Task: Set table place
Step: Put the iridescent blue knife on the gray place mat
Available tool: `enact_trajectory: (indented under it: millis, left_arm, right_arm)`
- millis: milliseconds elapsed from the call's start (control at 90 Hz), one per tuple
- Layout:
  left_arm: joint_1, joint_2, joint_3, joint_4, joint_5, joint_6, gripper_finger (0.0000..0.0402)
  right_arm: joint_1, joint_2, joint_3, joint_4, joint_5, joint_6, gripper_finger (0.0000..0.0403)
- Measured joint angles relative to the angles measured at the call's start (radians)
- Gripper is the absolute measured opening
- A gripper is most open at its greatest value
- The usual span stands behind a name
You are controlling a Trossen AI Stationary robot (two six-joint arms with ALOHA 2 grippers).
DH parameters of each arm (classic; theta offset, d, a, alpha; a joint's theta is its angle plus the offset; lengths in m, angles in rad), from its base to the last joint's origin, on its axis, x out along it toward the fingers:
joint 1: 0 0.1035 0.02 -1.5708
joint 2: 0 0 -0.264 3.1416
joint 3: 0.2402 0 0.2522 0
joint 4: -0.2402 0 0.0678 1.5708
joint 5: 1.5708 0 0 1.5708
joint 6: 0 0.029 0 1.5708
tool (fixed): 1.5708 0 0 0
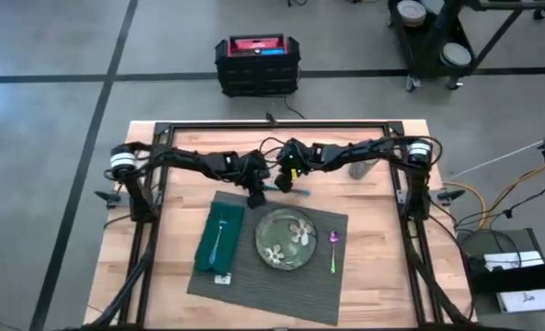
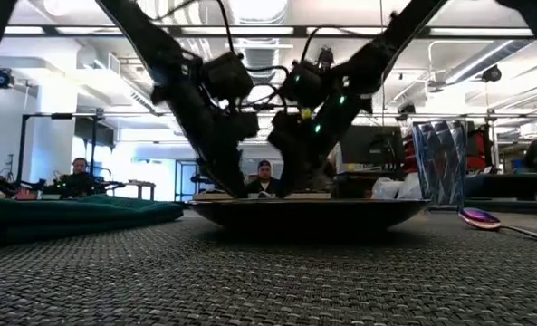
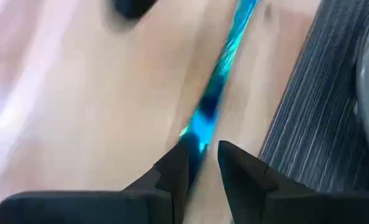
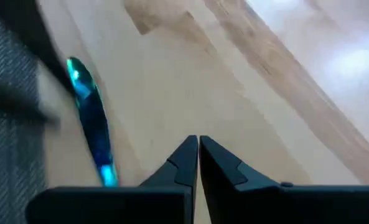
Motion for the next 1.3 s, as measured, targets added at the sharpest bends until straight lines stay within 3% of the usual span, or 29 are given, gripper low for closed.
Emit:
enact_trajectory:
  millis: [111,411,733,1133,1300]
  left_arm:
    - [0.000,-0.036,-0.001,-0.053,-0.042,0.003,0.0075]
    - [-0.002,-0.022,-0.013,-0.038,-0.021,0.025,0.0075]
    - [-0.005,0.067,-0.015,0.033,-0.001,0.032,0.0075]
    - [-0.005,0.095,-0.017,0.062,0.001,0.029,0.0075]
    - [-0.005,0.096,-0.018,0.072,0.000,0.029,0.0075]
  right_arm:
    - [-0.004,-0.027,-0.003,-0.070,-0.065,-0.024,0.0002]
    - [0.010,-0.027,-0.030,-0.155,-0.278,-0.053,0.0032]
    - [0.051,-0.041,-0.055,-0.130,-0.278,-0.141,0.0079]
    - [0.078,-0.039,-0.063,-0.117,-0.266,-0.269,0.0087]
    - [0.104,-0.040,-0.064,-0.120,-0.071,-0.435,0.0097]
